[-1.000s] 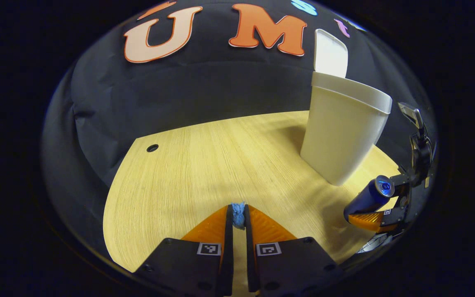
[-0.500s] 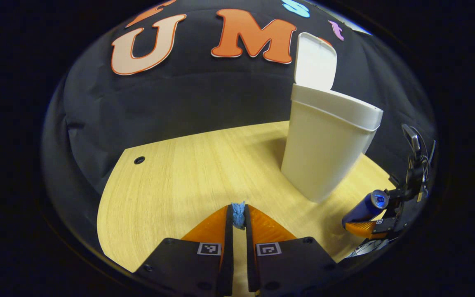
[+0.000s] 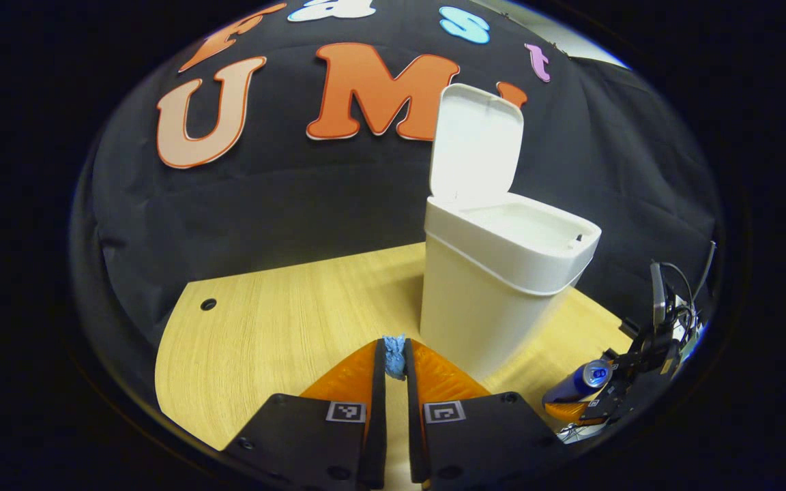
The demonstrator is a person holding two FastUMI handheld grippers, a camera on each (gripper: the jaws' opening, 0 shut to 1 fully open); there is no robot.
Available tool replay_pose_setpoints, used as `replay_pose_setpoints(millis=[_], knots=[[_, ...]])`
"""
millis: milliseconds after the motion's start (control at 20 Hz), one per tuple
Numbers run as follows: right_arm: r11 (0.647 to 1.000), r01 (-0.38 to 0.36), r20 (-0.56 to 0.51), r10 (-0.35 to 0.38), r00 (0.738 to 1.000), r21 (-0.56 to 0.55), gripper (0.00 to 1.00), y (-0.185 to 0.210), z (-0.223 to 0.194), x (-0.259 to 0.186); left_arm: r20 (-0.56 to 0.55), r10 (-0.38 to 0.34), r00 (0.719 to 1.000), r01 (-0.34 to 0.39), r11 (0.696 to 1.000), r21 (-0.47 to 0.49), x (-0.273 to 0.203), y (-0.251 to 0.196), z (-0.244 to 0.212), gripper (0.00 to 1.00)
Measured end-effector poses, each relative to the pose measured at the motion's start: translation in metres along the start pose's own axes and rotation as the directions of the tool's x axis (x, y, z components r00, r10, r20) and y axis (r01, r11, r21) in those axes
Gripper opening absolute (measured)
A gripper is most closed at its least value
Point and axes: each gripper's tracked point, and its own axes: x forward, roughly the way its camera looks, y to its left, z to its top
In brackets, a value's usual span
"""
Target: Press the lid of the desktop garbage bin to open it, pick up the crumpled paper on the desktop and throw it into the bin, then pick up the pop can on the desktop and drop it into the bin, and finally close the garbage bin lid.
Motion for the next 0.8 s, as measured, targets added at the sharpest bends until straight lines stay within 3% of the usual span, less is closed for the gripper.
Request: replay_pose_setpoints(millis=[450, 800], knots=[[0.999, -0.025, 0.012, 0.024, 1.000, 0.033, 0.80, -0.054, -0.017, -0.007, 0.092, -0.014, 0.996, 0.019, 0.998, -0.056, 0.011, -0.058, 0.068, 0.17], [0.998, -0.034, 0.017, 0.033, 0.999, 0.045, 0.80, -0.082, -0.028, -0.003, 0.149, -0.037, 0.988, 0.042, 0.999, -0.033, 0.014, -0.098, 0.102, 0.17]])
